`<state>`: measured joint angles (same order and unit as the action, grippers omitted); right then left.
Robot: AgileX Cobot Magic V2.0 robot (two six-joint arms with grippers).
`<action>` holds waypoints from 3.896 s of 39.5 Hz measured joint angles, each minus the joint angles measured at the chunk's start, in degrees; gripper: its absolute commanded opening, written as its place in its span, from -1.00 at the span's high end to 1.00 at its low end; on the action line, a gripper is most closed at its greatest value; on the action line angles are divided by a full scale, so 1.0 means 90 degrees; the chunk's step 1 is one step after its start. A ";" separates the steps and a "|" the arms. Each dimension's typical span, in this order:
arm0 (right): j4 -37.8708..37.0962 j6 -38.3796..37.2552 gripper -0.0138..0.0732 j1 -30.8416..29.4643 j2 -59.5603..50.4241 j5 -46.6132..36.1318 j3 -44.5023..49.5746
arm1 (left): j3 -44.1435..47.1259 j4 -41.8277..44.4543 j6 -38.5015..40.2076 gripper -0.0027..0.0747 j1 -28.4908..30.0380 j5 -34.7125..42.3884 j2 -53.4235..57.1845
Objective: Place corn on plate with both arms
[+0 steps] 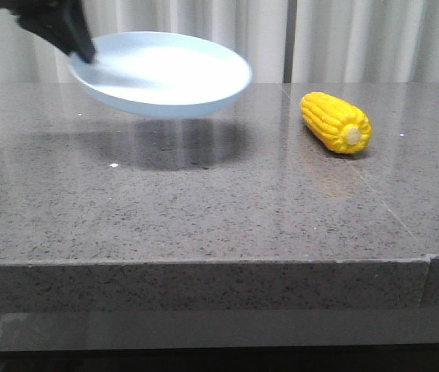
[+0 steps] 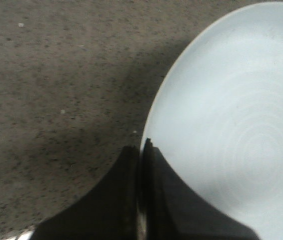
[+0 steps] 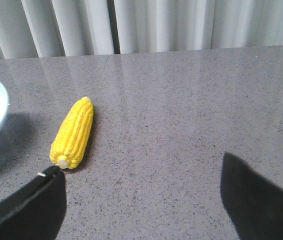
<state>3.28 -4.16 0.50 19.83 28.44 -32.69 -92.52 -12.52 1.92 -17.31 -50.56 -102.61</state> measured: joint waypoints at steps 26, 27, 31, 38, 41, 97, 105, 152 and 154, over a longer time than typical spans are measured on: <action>0.0000 0.0000 -0.81 0.0000 0.0000 0.0004 0.0000 | -0.0051 -0.0067 -0.0023 0.04 -0.0126 -0.0013 -0.0488; 0.0000 0.0000 -0.81 0.0000 0.0000 0.0004 0.0000 | -0.0051 0.0032 -0.0010 0.09 -0.0126 -0.0027 -0.0426; 0.0000 0.0000 -0.81 0.0000 0.0000 0.0004 0.0000 | -0.0029 0.0519 0.0094 0.38 -0.0126 -0.0105 0.0145; 0.0000 0.0000 -0.81 0.0000 0.0000 0.0004 0.0000 | 0.0556 0.1348 0.0429 0.83 -0.0126 -0.0051 0.1268; 0.0000 0.0000 -0.81 0.0000 0.0000 0.0004 0.0000 | 0.0946 0.1695 0.0636 0.97 -0.0126 0.0052 0.1726; 0.0000 0.0000 -0.81 0.0000 0.0000 0.0004 0.0000 | 0.7963 0.3194 0.1644 0.98 -0.0126 0.2311 1.1427; 0.0010 0.0000 -0.81 0.0000 0.0160 -0.0070 0.0000 | 0.7963 0.3194 0.1644 0.98 -0.0126 0.2321 1.1427; 0.0997 0.0000 -0.79 0.1257 0.9034 0.1571 -0.5599 | 0.7963 0.3194 0.1644 0.98 -0.0126 0.2321 1.1427; 0.1046 0.0000 -0.75 0.1257 0.9229 0.1571 -0.5707 | 0.7963 0.3194 0.1644 0.98 -0.0126 0.2321 1.1427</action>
<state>12.69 -4.16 11.81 102.89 42.57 -84.05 -20.85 16.23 16.71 -18.44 -29.67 0.23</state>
